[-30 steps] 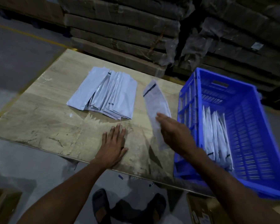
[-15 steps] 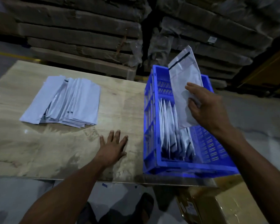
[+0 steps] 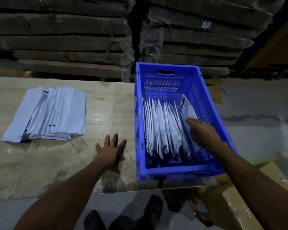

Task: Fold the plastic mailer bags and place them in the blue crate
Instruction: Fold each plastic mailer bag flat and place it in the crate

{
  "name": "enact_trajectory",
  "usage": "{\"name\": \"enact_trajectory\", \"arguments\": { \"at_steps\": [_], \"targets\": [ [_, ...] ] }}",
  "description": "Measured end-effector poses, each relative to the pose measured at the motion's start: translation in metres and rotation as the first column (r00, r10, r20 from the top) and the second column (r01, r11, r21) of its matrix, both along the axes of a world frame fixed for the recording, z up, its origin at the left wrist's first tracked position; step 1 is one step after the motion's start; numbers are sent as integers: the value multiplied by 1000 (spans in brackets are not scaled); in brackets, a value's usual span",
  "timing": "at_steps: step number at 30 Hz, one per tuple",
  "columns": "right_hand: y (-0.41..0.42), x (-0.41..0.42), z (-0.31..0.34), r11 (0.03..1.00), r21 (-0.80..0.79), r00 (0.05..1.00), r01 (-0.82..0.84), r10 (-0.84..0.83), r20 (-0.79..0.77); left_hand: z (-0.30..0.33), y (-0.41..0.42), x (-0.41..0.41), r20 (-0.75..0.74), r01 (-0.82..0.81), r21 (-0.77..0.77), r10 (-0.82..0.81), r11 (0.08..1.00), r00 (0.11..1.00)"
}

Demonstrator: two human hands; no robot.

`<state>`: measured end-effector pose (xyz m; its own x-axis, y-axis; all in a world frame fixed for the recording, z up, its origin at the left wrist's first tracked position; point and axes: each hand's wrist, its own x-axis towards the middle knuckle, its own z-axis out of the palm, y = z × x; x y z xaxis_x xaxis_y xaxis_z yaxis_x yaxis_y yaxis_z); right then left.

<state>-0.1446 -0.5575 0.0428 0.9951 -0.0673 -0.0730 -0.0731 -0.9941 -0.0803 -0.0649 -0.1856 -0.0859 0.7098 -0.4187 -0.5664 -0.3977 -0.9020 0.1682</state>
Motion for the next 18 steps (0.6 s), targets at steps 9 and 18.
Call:
{"name": "enact_trajectory", "arguments": {
  "at_steps": [9, 18],
  "targets": [
    [9, -6, -28, 985, 59, 986, -161, 163, -30, 10, -2, -3, -12, 4, 20, -4, 1000, 1000],
    [48, 14, 9, 993, 19, 937, -116, 103, 334, -11, 23, -20, 164, 39, -111, -20, 993, 986]
  ]
}}
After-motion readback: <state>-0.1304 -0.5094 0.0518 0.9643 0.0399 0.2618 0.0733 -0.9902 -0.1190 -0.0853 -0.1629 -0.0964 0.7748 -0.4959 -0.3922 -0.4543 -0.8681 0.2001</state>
